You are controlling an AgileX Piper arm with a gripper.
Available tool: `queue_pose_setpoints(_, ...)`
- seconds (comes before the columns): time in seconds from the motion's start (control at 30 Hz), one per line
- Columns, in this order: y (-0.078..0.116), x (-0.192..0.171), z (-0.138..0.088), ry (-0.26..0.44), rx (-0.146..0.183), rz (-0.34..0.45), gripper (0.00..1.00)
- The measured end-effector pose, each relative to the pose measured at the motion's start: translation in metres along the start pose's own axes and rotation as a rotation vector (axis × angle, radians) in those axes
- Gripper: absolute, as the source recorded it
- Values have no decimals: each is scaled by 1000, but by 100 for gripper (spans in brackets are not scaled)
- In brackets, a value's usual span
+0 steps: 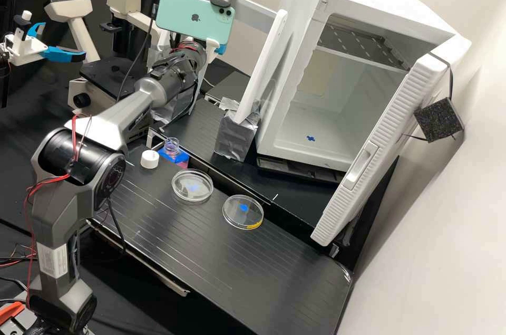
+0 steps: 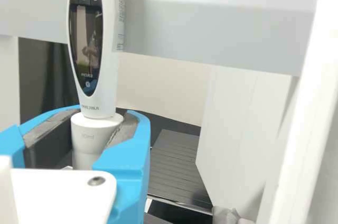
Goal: Use the pipette
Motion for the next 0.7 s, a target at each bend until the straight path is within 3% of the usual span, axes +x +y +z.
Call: queue_pose_setpoints(0.7,-4,1,3,14,-5,-7,0)
